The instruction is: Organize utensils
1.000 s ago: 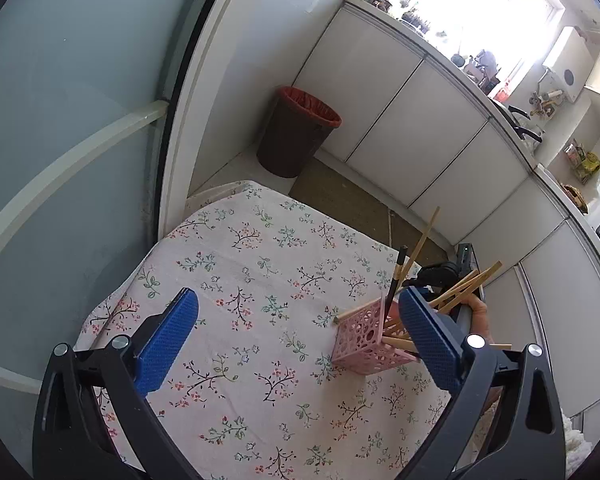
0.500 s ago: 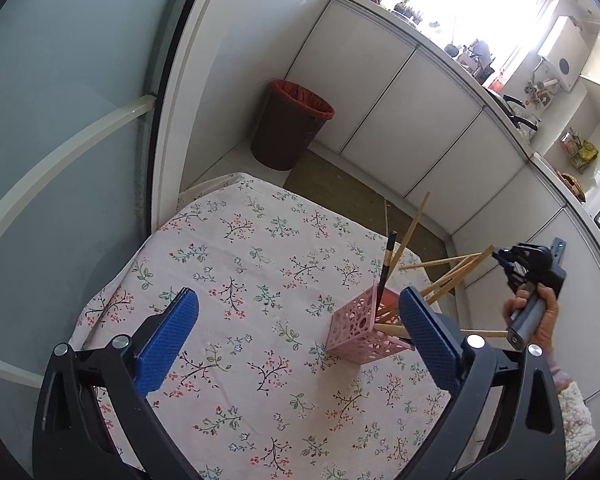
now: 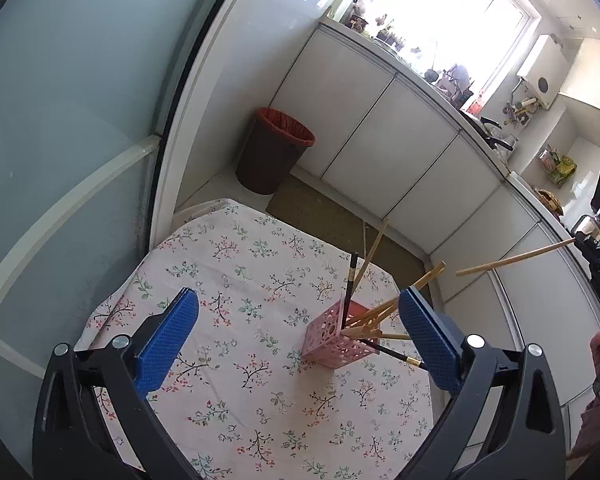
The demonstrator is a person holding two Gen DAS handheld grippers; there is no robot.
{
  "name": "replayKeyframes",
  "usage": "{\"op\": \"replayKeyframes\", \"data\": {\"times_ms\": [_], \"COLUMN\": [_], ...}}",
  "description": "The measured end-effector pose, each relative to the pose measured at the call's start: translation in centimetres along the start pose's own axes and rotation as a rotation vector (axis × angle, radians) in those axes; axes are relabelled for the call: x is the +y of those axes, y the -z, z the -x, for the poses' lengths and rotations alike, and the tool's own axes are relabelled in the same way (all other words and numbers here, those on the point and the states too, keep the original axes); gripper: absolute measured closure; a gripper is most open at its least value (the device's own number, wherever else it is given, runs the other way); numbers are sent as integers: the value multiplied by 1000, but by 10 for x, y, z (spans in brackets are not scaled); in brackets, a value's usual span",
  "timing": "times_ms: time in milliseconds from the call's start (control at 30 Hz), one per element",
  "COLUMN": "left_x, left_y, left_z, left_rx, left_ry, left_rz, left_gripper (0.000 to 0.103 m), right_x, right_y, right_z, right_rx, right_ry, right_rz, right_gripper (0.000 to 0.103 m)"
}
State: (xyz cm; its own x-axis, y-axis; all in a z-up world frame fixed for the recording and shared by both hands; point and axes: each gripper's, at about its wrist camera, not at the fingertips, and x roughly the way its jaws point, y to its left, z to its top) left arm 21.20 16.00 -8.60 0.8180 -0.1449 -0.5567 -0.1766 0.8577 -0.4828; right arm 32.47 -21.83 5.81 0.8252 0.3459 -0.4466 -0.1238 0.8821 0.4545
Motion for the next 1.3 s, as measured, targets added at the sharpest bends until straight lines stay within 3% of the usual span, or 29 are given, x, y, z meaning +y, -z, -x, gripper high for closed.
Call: {"op": "replayKeyframes", "data": {"times_ms": [167,333,800,967,1100,1167,1233,1300], "left_x": [6,11,26,17,-14,-31,-49,-70], "left_y": [-5,-9,-11,-15,-10,-6,-1,7], "left_z": [9,14,2,13,35,46,58,71], "left_rx": [-20,-37,-5,-45,-121,-151,-182,-205], "left_ry": [19,22,8,-12,-66,-85,-113,-154], "left_rz": [18,21,47,1,-127,-172,-197,-236], "left_gripper": [7,7,7,7,7,7,7,7], "right_x": [45,71,91,99,112,115,113,104], "right_y": [21,50,112,129,134,139,146,154], "right_z": [-3,-31,-123,-117,-70,-38,-8,19], "right_rx": [46,102,133,95,-7,-66,-112,-149], "right_ry": [-8,7,75,56,52,82,154,209], "right_rz": [86,145,310,361,388,387,365,324], "right_gripper": [98,98,97,95,56,47,26,17]}}
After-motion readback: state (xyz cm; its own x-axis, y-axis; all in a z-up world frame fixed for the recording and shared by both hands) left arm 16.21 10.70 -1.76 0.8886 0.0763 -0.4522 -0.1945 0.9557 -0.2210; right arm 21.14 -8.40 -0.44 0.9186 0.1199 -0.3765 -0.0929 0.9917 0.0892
